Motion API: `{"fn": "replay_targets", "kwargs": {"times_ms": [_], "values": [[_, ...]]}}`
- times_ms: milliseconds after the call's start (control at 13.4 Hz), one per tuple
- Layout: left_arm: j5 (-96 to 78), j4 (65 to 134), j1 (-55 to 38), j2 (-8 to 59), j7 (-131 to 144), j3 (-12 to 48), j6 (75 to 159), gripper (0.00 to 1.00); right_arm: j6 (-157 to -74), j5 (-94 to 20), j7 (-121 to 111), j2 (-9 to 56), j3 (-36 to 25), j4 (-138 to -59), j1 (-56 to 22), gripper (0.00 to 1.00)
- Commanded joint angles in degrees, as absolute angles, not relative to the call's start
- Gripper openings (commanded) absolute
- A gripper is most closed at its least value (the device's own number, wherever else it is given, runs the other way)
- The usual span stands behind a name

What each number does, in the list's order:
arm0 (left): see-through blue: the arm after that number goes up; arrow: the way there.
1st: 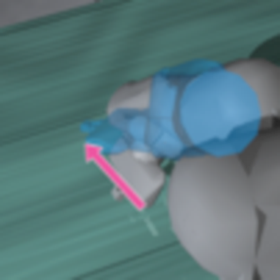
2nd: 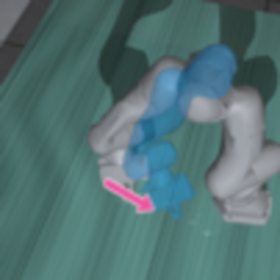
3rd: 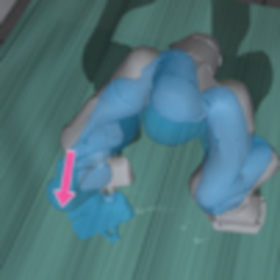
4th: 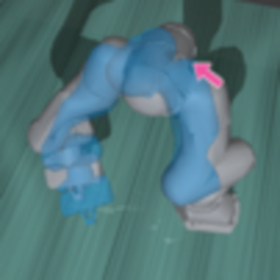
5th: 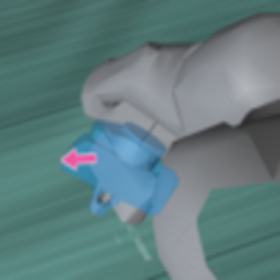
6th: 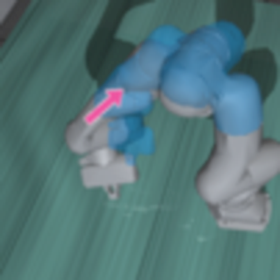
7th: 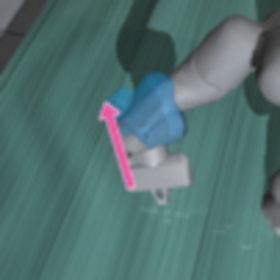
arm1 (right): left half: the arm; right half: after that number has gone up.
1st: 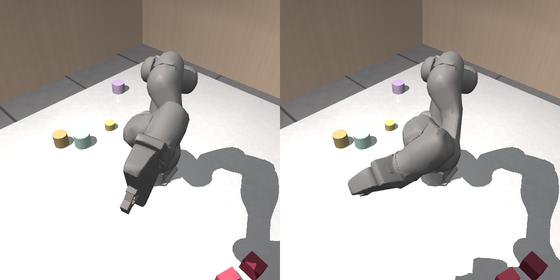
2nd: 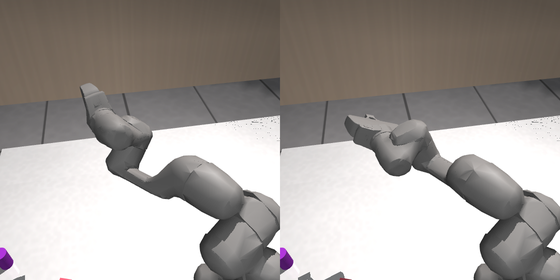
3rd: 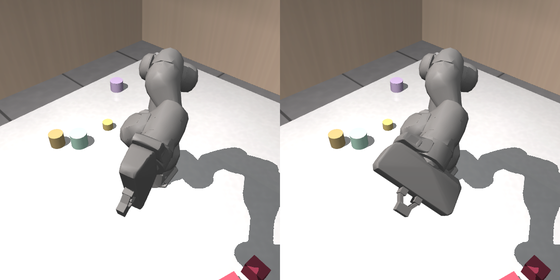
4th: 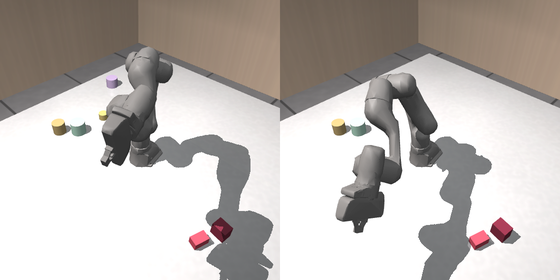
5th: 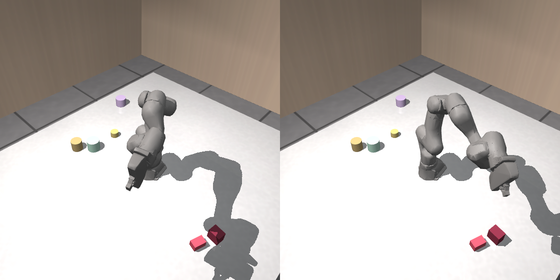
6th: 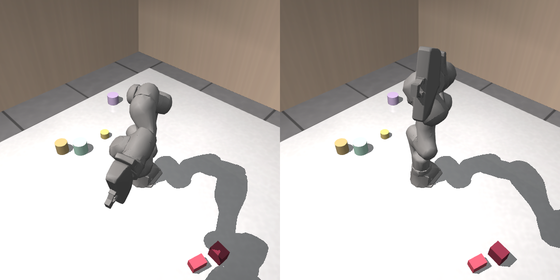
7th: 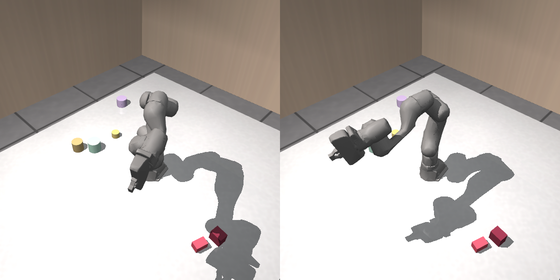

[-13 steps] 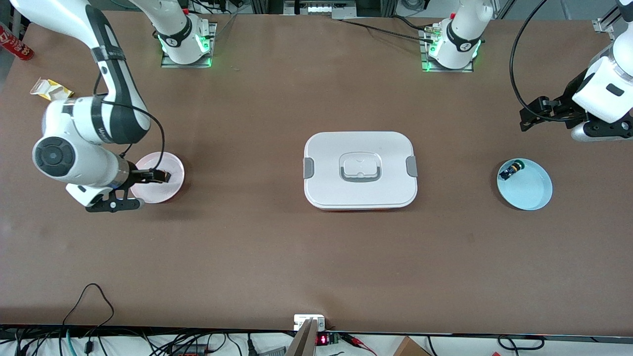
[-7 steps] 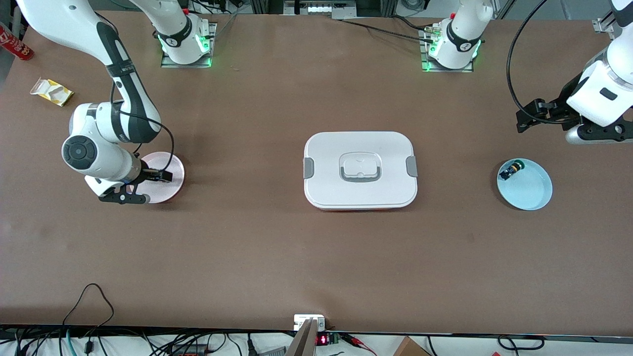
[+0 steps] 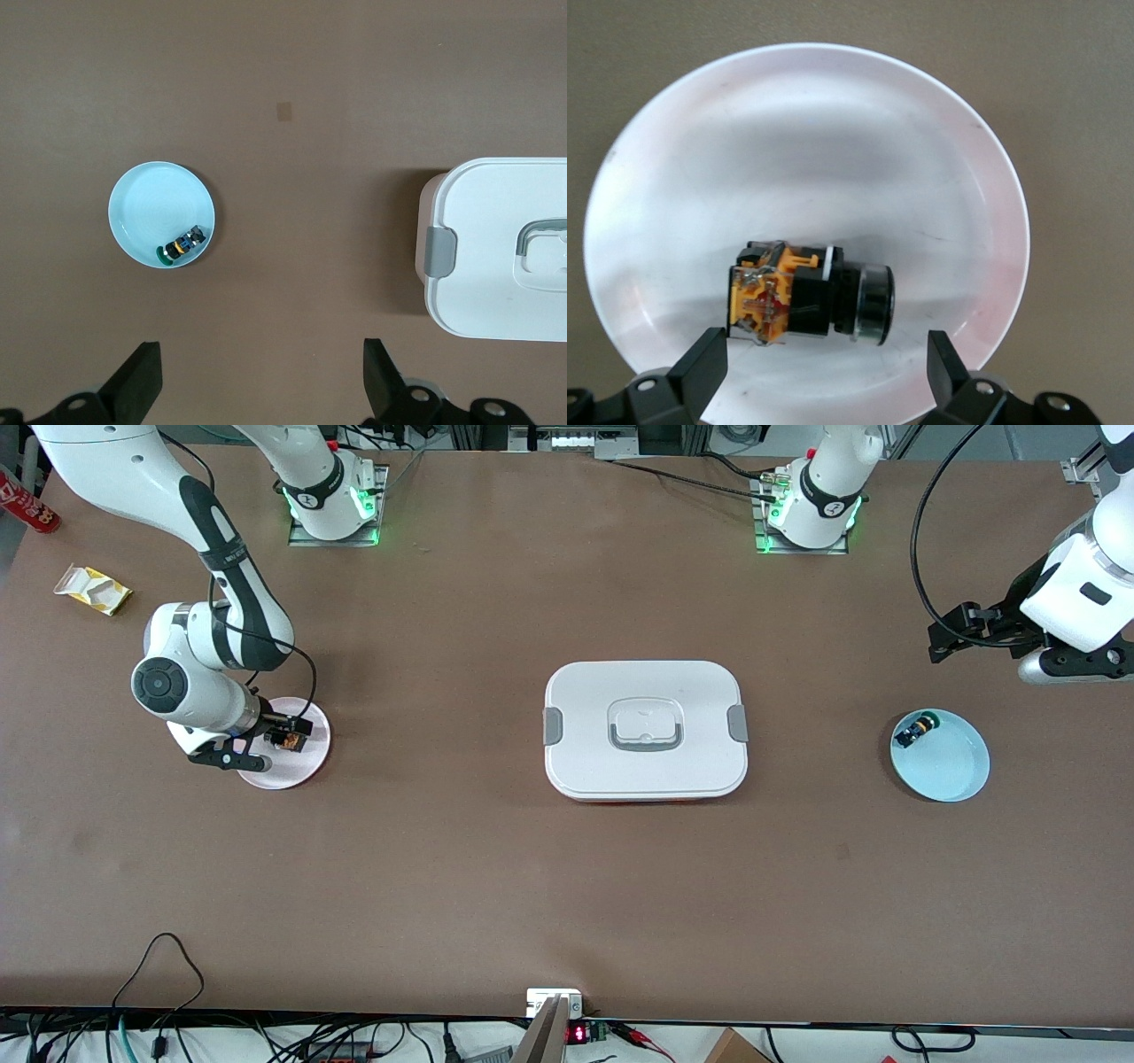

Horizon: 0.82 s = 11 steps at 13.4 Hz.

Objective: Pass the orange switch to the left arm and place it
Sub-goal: 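Lower the right gripper and close it on the orange switch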

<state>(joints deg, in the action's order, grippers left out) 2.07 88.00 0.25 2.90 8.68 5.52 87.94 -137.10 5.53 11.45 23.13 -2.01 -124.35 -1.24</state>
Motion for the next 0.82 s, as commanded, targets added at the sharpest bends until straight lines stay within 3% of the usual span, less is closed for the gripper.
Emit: {"fn": "replay_targets", "kwargs": {"times_ms": [0,744], "values": [[3.16,86.04,0.00,3.78,9.05,5.71,86.84,1.00,-137.90,5.98,12.30,22.94,-2.11,-124.80,-1.05,1.00],[3.25,86.04,-0.44,3.87,9.14,5.71,86.92,1.00,-140.45,0.97,13.80,25.75,-2.11,-122.26,-2.73,1.00]]}}
